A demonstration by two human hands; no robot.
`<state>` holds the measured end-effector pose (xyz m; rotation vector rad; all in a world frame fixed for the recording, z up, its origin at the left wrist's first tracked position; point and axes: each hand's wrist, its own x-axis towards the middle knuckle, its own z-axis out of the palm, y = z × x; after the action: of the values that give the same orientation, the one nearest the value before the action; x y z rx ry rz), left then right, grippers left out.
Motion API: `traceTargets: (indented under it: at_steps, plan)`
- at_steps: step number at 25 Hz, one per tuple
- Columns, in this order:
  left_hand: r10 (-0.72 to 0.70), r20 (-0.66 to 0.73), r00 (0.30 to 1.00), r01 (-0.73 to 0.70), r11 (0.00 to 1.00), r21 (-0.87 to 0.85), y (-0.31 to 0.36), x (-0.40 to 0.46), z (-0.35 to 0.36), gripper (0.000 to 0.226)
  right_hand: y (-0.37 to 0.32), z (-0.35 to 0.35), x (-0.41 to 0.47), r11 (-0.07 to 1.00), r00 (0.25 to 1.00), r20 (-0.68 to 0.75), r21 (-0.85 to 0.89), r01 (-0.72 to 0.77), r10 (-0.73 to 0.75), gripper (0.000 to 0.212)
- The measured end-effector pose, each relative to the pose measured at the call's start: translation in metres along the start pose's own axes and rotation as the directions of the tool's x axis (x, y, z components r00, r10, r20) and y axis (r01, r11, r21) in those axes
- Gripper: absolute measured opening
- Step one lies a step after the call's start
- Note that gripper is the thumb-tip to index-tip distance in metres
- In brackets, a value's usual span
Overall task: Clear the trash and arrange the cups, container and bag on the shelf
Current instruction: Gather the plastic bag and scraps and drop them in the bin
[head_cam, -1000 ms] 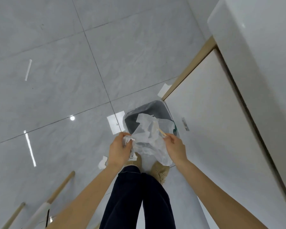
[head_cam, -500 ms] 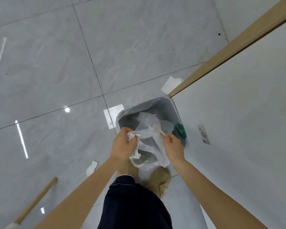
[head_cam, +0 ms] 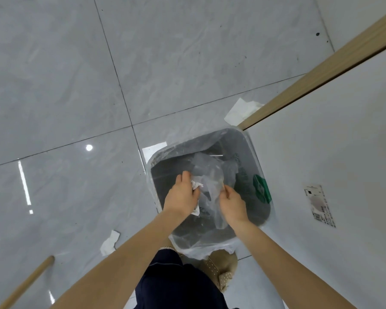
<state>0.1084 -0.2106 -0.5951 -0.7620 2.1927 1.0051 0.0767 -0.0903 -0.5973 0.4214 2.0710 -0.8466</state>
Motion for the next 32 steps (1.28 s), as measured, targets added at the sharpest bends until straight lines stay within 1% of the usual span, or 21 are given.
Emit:
traceTargets:
  at_steps: [4,7,9,11,14,17,21,26,30,32]
  plan:
    - [0.011,0.052,0.999,-0.018,0.990,0.141,-0.003,0.013,0.002,0.032,0.005,0.004,0.008,1.000,1.000,0.013,-0.028,-0.002,0.002,0.033]
    - [0.016,0.066,0.998,-0.027,0.985,0.170,-0.005,0.009,-0.004,0.031,0.004,0.003,0.004,0.997,1.000,0.019,-0.075,0.021,-0.020,0.039]
    - [0.022,0.075,0.997,-0.035,0.985,0.168,-0.004,0.003,-0.010,0.035,0.002,0.001,-0.003,0.994,1.000,0.003,-0.105,0.031,-0.030,0.043]
    - [0.030,0.098,0.995,-0.052,0.973,0.226,0.001,-0.006,-0.018,0.048,-0.001,-0.003,-0.012,0.987,0.998,-0.021,-0.153,0.054,-0.057,0.045]
    - [0.049,0.140,0.989,-0.096,0.932,0.349,0.009,-0.024,-0.030,0.075,-0.008,-0.014,-0.033,0.983,0.997,-0.033,-0.171,0.068,-0.075,0.048]
    - [0.052,0.169,0.984,-0.113,0.922,0.371,0.022,-0.047,-0.042,0.085,-0.016,-0.028,-0.061,0.978,0.993,-0.032,-0.180,0.104,-0.111,0.052]
    - [0.044,0.178,0.983,-0.108,0.923,0.370,0.039,-0.084,-0.064,0.085,-0.029,-0.050,-0.102,0.942,0.981,-0.019,-0.281,0.181,-0.195,0.054]
    - [0.058,0.191,0.980,-0.130,0.911,0.392,0.062,-0.131,-0.099,0.078,-0.051,-0.076,-0.154,0.854,0.955,-0.001,-0.447,0.266,-0.298,0.059]
    - [0.063,0.191,0.980,-0.148,0.867,0.475,0.085,-0.165,-0.127,0.074,-0.070,-0.092,-0.195,0.776,0.935,0.025,-0.549,0.309,-0.354,0.059]
    - [0.080,0.199,0.977,-0.175,0.833,0.525,0.097,-0.181,-0.142,0.071,-0.081,-0.100,-0.214,0.748,0.940,0.046,-0.593,0.298,-0.338,0.060]
